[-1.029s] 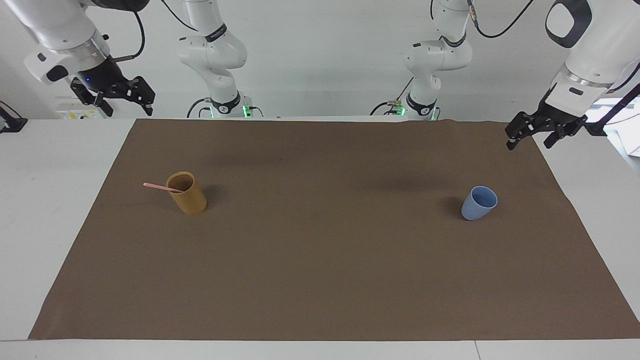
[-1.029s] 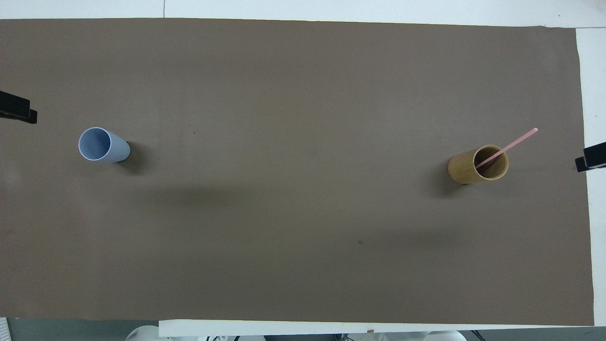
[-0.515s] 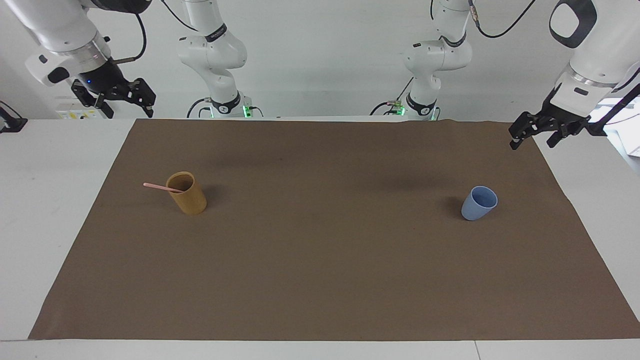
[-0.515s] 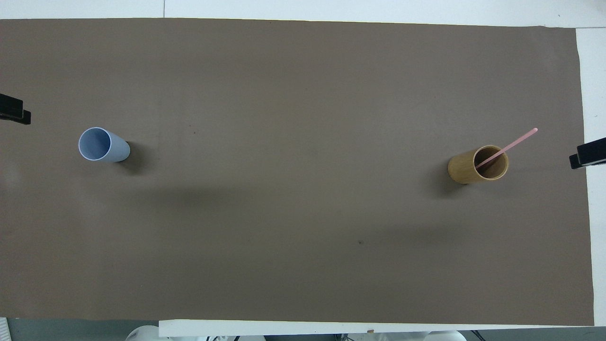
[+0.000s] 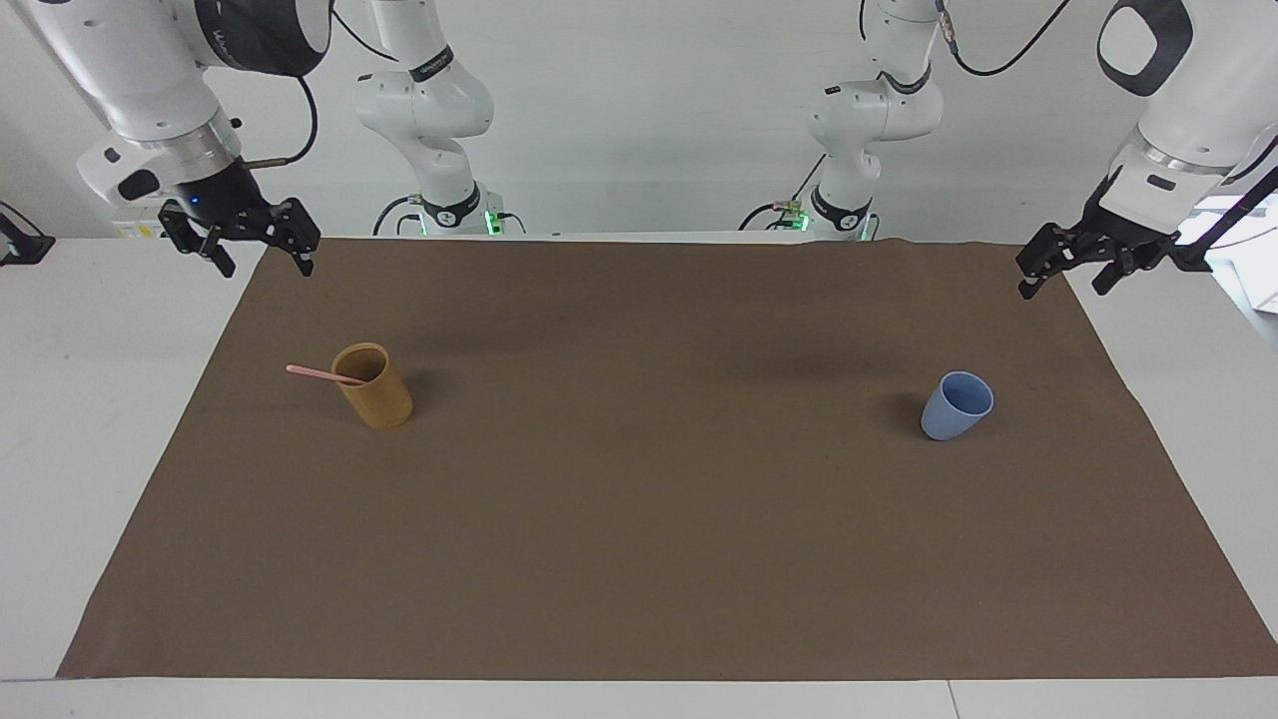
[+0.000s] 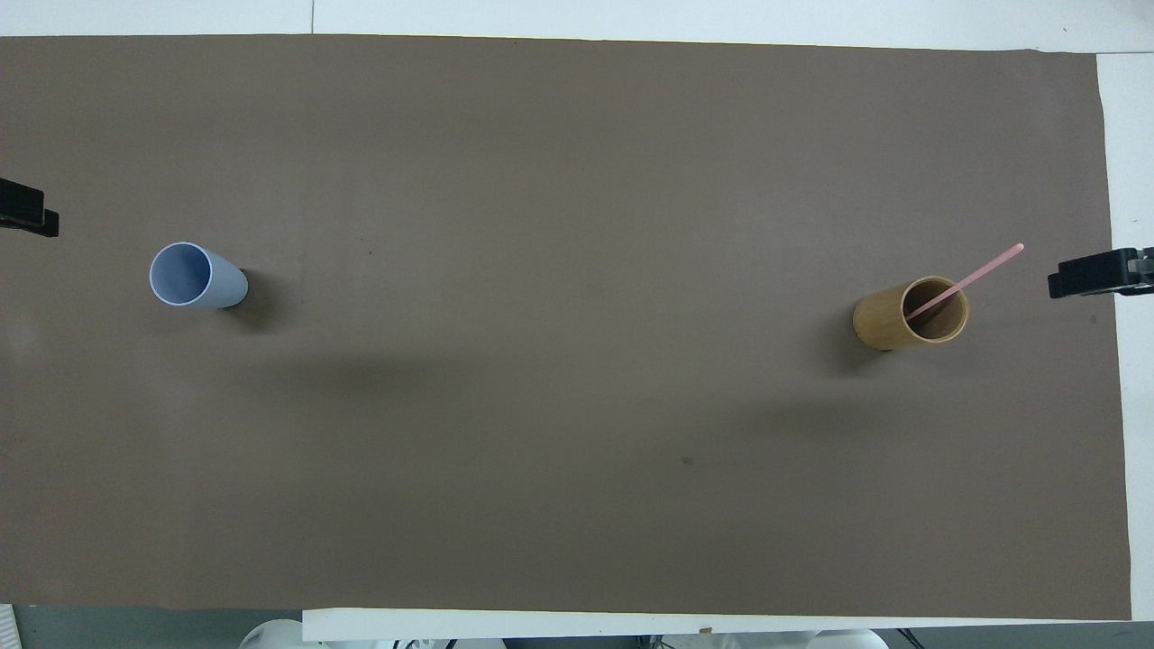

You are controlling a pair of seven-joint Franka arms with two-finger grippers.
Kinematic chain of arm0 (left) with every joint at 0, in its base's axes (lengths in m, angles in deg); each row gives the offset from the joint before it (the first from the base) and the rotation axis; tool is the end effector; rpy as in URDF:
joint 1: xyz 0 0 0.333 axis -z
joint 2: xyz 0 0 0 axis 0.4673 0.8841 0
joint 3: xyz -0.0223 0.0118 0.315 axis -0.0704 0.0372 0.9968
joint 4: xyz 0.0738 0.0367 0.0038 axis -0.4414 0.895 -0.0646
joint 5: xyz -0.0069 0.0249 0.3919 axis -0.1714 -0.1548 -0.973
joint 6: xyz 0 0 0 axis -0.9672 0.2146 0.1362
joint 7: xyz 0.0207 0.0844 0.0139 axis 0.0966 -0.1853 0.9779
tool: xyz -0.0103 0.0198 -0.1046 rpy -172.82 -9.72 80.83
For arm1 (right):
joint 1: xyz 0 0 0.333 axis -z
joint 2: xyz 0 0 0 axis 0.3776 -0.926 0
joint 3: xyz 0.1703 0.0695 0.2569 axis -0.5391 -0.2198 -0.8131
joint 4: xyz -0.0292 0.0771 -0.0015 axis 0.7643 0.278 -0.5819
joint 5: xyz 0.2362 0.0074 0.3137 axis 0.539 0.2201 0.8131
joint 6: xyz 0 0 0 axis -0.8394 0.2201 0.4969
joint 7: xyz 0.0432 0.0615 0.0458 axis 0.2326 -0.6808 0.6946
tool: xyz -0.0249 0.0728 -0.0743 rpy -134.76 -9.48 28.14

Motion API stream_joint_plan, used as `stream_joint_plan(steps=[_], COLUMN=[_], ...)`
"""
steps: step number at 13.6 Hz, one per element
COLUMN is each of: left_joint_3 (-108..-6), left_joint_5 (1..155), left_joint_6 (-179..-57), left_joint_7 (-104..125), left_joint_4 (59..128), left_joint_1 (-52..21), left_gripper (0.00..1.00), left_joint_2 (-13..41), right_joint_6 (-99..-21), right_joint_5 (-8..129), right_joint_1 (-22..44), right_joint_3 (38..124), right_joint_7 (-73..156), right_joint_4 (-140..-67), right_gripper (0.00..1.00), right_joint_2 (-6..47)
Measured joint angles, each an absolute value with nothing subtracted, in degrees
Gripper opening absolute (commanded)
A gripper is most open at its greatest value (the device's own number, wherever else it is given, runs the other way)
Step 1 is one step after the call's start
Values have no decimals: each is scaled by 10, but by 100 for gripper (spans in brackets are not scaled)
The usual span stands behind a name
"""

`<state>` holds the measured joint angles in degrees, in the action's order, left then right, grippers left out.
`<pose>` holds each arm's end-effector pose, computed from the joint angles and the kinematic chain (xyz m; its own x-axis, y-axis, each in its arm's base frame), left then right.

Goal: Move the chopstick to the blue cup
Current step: 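Reach the right gripper toward the pink stick in the tan cup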

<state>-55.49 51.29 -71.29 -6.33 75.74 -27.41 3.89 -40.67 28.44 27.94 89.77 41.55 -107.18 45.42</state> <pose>0.5527 -0.0148 0.6228 0.9980 -0.0612 0.0128 -0.0610 -0.9979 -0.0201 0.5034 -0.0674 0.5848 0.9997 0.0233 0.0078 0.0231 -0.9996 0.0167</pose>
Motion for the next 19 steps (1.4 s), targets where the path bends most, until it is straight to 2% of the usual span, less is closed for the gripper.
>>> stream_joint_plan(steps=[3, 6, 10, 19], left_joint_3=[-555, -555, -555, -555], left_joint_5=[513, 513, 513, 513], left_joint_6=[-713, -713, -713, -713], left_joint_7=[-63, -63, -63, -63], left_joint_4=[757, 757, 757, 757], left_joint_1=[-274, -274, -274, -274], left_gripper=[100, 100, 100, 100], left_joint_2=[39, 39, 39, 39], right_joint_6=[-468, -538, -584, -613], right_joint_5=[286, 286, 287, 288], right_joint_1=[280, 286, 288, 288], right_joint_3=[898, 901, 902, 902], right_joint_7=[415, 415, 415, 415], right_joint_4=[-1127, -1143, -1195, -1224], right_gripper=[99, 94, 94, 94], right_joint_2=[473, 470, 464, 452])
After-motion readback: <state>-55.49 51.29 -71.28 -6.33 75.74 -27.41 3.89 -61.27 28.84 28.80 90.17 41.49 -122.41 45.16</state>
